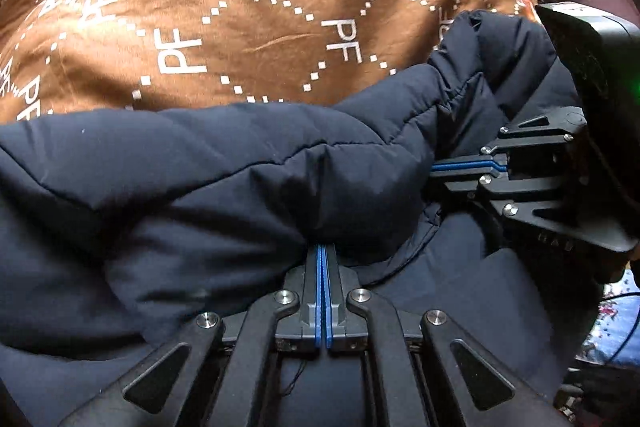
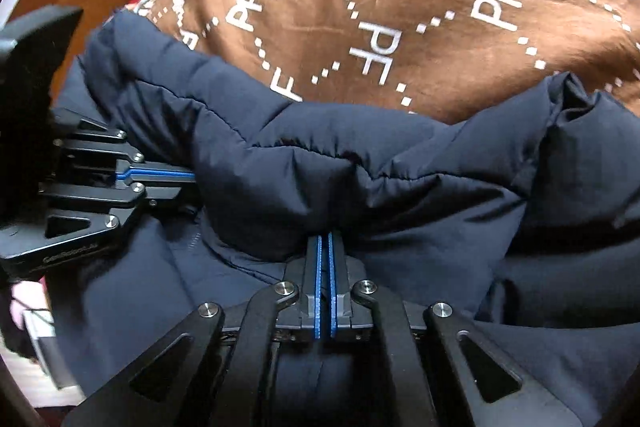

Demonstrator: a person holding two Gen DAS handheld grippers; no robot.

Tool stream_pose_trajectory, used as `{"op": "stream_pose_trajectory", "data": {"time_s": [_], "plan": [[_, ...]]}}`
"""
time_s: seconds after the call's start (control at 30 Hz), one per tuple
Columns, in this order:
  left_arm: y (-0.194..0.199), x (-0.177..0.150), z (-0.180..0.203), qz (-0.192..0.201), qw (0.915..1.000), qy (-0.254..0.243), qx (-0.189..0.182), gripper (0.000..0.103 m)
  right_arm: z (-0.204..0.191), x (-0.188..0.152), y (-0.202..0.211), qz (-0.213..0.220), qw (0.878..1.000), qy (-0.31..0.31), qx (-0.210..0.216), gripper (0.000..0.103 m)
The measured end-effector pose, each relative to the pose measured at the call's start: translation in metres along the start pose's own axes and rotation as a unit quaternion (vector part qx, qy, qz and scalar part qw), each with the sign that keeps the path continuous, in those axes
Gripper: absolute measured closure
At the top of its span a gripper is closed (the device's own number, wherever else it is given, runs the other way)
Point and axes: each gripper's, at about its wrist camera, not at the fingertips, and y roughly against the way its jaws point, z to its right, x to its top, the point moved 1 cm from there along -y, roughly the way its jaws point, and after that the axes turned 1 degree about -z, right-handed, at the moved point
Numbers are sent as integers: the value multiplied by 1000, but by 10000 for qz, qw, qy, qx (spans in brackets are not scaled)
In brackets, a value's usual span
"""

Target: Fold large clothes

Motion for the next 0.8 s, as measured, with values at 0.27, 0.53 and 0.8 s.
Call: {"op": "stream_pose_trajectory", "data": {"time_s": [0.27, 0.53, 0.8], "plan": [[34, -38, 1, 1008, 9948, 125, 101, 100, 8, -19, 23, 674, 9966, -405, 224, 103], [37, -56, -9, 1050, 9924, 340, 549, 100, 14, -39, 38, 1025, 9931, -498, -269, 103], [66, -83, -5, 1795, 9773, 979, 549, 97, 5, -65, 89, 1998, 9777, -266, -594, 64]]}}
